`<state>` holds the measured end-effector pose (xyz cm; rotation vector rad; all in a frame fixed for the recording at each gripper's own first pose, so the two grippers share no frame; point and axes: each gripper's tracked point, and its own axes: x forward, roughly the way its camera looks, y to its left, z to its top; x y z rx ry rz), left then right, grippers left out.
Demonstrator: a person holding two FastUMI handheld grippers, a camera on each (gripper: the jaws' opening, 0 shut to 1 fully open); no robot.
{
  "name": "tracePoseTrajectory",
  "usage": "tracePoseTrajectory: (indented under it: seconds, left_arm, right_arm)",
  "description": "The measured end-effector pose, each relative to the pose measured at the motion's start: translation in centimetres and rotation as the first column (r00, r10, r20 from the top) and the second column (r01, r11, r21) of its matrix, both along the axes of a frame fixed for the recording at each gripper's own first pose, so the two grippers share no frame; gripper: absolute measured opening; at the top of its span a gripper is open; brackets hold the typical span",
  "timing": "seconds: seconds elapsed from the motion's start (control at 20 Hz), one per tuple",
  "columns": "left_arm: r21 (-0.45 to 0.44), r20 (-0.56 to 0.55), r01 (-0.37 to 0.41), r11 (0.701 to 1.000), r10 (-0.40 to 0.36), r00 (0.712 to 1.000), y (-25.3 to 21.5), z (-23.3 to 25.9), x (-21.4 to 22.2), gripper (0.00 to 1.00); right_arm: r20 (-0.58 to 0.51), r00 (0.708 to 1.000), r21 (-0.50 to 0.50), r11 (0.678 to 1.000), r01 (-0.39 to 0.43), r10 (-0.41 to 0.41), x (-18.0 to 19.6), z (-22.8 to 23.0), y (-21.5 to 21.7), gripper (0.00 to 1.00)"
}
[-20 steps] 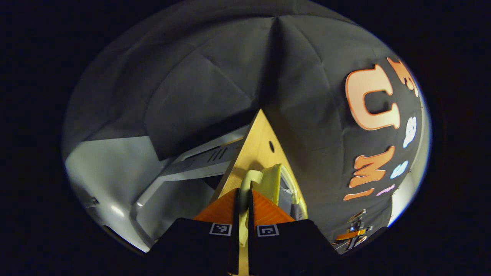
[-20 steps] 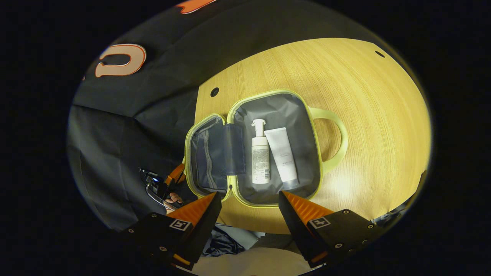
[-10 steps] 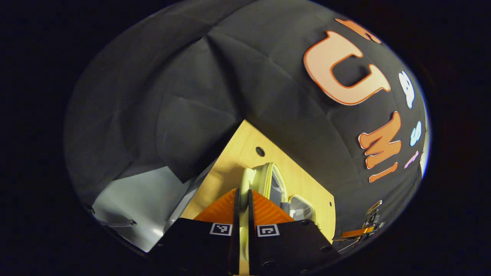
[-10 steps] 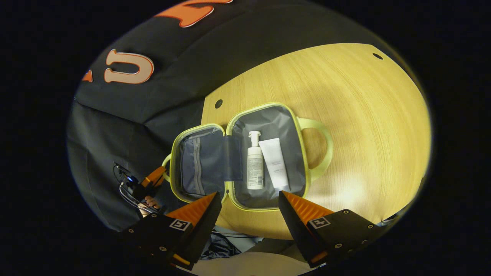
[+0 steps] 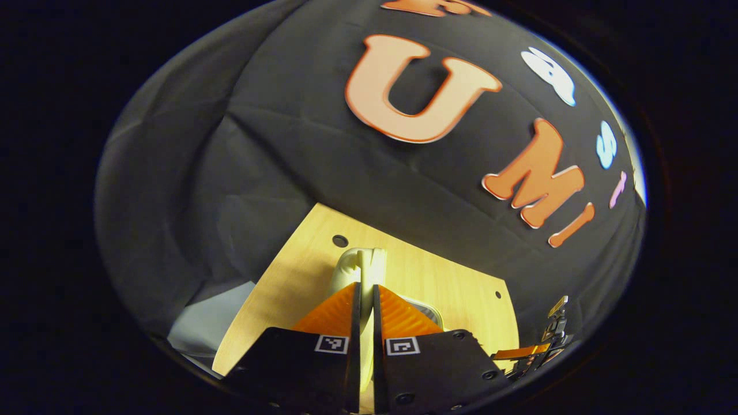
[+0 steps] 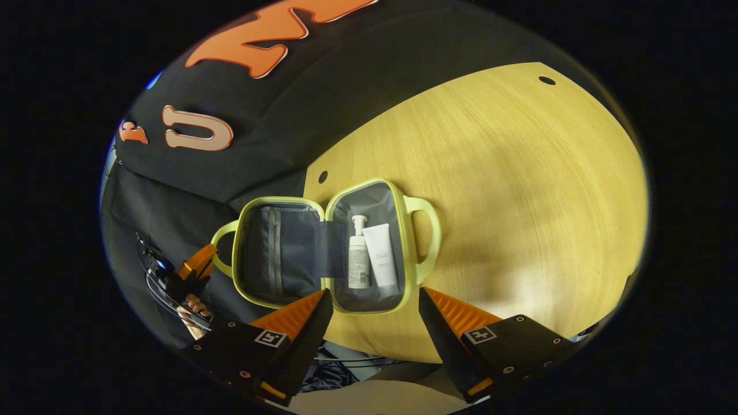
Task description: First open the suitcase, pack the skin care products into it, and then close the suitcase.
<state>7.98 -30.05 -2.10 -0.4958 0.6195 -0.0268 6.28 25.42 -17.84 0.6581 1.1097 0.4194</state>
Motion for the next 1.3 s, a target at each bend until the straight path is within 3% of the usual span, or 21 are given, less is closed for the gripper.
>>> tracePoseTrajectory:
  seconds: [0.35, 0.75, 1.0, 1.3]
  left_arm:
    - [0.064, 0.001, 0.103, 0.993, -0.103, 0.995, -15.0, 2.8, 1.1, 0.1]
    - [0.116, -0.1, 0.203, 0.972, -0.192, 0.976, -28.4, -2.1, 2.9, 0.1]
    - [0.184, -0.187, 0.279, 0.942, -0.245, 0.951, -34.2, -7.3, 3.7, 0.1]
    - [0.241, -0.289, 0.337, 0.91, -0.265, 0.92, -36.9, -11.8, 3.6, 0.1]
  right_arm:
    - [0.025, 0.999, 0.025, 0.999, 0.038, -0.038, -0.6, -0.6, -7.4, 0.96]
    - [0.021, 0.996, 0.034, 0.996, 0.081, -0.082, -0.9, -2.4, -13.1, 0.96]
    - [0.004, 0.995, 0.001, 0.995, 0.099, -0.099, -1.4, -4.0, -16.7, 0.96]
    - [-0.026, 0.993, -0.011, 0.993, 0.118, -0.118, -1.7, -5.6, -19.2, 0.96]
